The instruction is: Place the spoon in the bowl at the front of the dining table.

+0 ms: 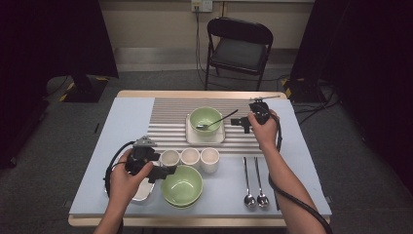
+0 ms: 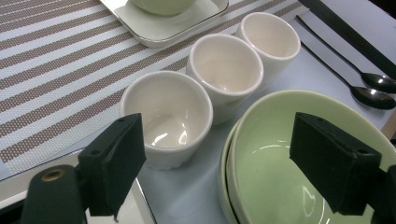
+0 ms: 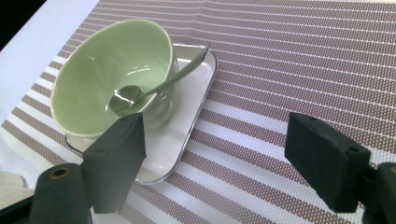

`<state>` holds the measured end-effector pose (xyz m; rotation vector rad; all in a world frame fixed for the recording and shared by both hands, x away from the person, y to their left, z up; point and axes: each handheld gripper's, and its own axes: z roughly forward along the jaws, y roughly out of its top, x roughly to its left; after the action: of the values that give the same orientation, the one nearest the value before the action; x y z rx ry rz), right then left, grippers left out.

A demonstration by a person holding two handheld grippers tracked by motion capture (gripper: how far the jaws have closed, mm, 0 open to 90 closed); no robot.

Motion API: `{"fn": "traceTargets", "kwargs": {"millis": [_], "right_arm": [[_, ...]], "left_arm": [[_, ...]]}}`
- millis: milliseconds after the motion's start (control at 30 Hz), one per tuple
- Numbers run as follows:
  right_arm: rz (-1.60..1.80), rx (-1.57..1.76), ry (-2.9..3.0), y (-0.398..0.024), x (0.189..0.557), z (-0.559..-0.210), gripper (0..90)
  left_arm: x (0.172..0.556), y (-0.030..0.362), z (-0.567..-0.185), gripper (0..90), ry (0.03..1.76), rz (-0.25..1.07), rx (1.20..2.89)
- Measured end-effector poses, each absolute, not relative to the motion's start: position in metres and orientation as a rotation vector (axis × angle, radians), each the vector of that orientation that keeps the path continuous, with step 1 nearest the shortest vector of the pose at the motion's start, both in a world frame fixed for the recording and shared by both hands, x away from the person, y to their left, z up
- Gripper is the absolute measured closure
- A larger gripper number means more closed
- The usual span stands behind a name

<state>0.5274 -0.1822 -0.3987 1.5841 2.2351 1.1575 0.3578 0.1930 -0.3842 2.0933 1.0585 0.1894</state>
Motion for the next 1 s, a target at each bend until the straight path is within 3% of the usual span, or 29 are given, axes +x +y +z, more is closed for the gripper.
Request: {"fn": "traceTargets", "kwargs": {"millis": [1000], "right_arm": [[1.159, 1.518, 2.290, -0.185, 0.509, -0.393, 19.8]], "left_arm": [[0.357, 0.191, -0.385, 17.7, 1.048, 0.182, 2.099]]}}
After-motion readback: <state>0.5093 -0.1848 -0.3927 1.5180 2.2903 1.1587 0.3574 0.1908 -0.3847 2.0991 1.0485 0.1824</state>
